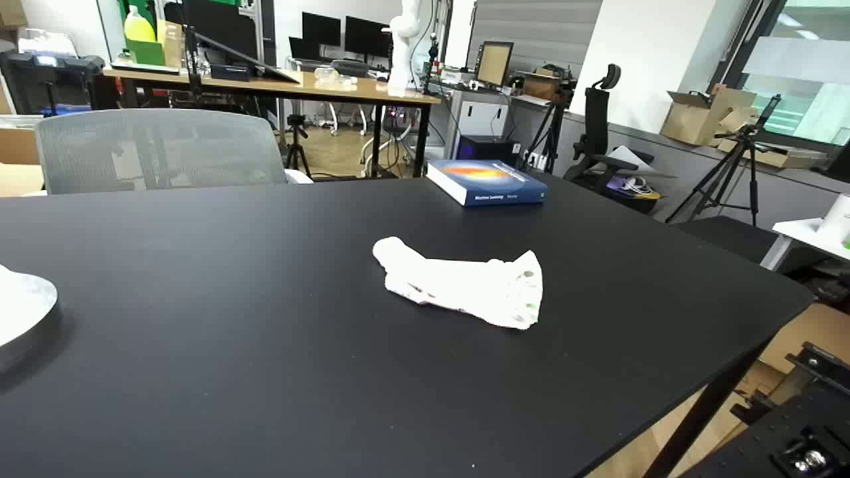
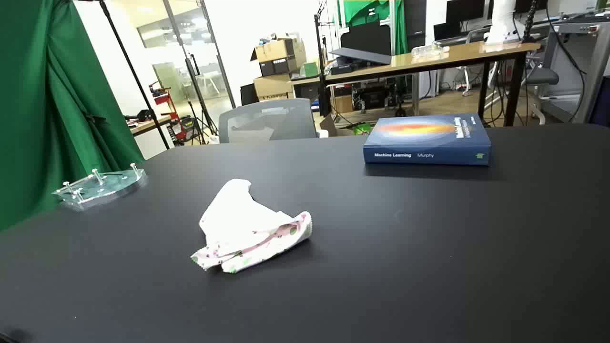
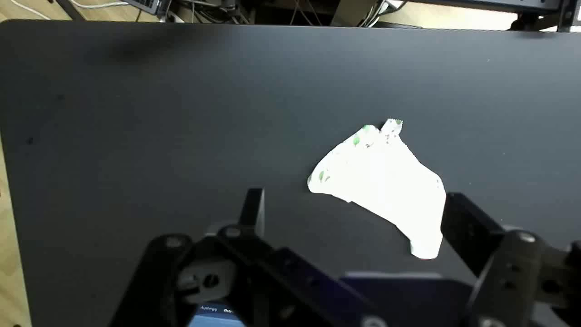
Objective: Unfold the towel.
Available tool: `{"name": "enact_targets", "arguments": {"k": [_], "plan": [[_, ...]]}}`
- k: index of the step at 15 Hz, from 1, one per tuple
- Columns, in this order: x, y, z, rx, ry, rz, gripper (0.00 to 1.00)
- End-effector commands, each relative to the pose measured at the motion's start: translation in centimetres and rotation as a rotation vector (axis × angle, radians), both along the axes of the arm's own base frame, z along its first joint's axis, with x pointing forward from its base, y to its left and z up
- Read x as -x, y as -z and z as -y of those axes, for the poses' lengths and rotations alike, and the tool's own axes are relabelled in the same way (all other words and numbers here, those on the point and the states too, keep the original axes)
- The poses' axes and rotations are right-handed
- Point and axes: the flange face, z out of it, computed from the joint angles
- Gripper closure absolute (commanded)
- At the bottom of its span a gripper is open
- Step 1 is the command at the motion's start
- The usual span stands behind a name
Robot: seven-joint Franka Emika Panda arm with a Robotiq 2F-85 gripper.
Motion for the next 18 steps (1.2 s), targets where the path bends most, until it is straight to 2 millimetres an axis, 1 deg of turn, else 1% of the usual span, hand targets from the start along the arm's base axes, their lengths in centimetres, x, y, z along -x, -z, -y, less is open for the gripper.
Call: {"name": "enact_targets", "arguments": {"k": [1,13,15,17,18], "plan": [[0.0,0.0,0.0,0.0,0.0,0.0,0.0],[0.0,-0.1,0.0,0.0,0.0,0.001,0.0],[-0.5,0.9,-0.5,0.021,0.032,0.058,0.0],[-1.1,3.0,-1.0,0.034,0.051,0.116,0.0],[-1.3,4.7,-1.5,0.039,0.055,0.137,0.0]]}}
